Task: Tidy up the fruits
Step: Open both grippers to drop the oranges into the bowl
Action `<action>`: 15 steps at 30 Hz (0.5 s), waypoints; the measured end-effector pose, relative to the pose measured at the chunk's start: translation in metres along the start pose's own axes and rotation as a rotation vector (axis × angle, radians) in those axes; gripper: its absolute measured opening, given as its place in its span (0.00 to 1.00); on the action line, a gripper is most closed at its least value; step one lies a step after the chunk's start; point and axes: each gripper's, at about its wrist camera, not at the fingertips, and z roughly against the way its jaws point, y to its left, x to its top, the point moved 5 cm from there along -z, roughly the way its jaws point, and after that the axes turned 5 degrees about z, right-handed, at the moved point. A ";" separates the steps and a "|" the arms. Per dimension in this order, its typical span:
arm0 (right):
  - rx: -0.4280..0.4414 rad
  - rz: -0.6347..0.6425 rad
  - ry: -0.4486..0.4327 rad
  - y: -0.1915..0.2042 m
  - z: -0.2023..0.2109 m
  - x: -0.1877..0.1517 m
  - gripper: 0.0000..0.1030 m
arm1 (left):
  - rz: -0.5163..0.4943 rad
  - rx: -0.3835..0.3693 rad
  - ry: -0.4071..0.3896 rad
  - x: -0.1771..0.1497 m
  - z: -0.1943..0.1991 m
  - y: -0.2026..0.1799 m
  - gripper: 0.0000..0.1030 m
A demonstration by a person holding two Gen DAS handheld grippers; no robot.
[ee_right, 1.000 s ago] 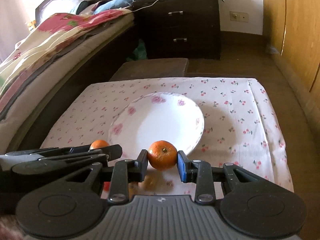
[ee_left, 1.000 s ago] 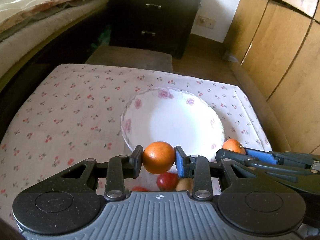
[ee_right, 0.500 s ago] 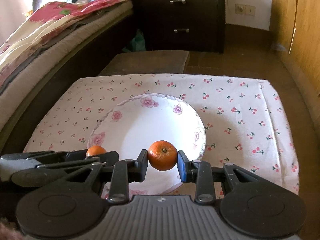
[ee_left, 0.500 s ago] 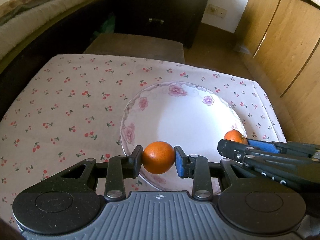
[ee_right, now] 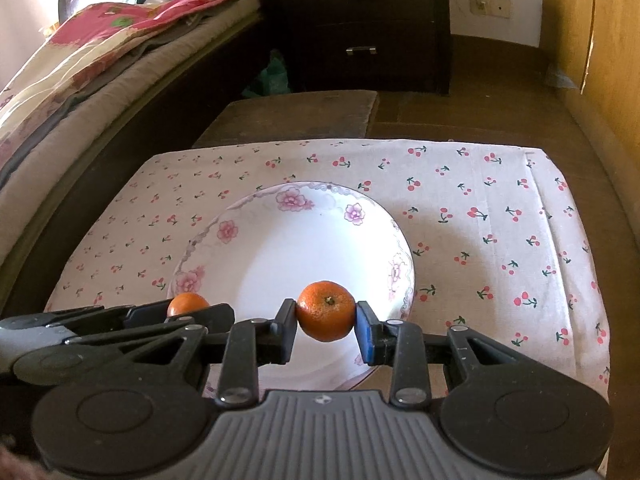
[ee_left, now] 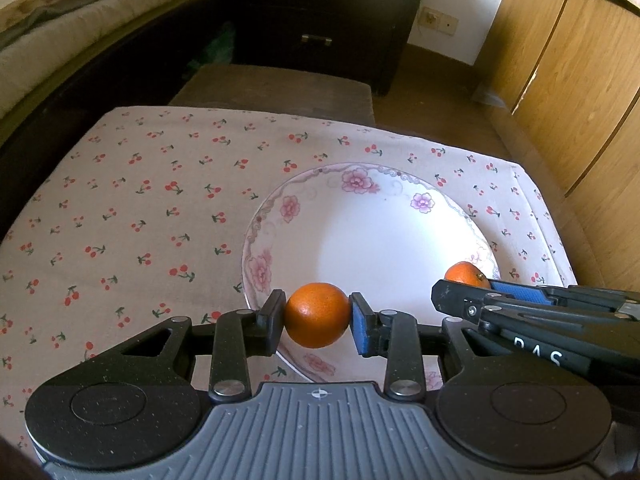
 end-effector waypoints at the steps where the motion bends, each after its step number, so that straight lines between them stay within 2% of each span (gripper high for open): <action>1: 0.000 -0.001 0.000 0.000 0.000 0.000 0.33 | -0.006 0.006 -0.004 0.000 0.001 -0.001 0.42; 8: -0.008 -0.004 -0.004 -0.001 0.000 0.001 0.33 | -0.010 0.013 -0.009 0.001 0.001 -0.001 0.44; 15: -0.010 -0.022 -0.024 -0.001 0.008 0.004 0.34 | 0.001 0.011 -0.030 0.005 0.008 0.001 0.51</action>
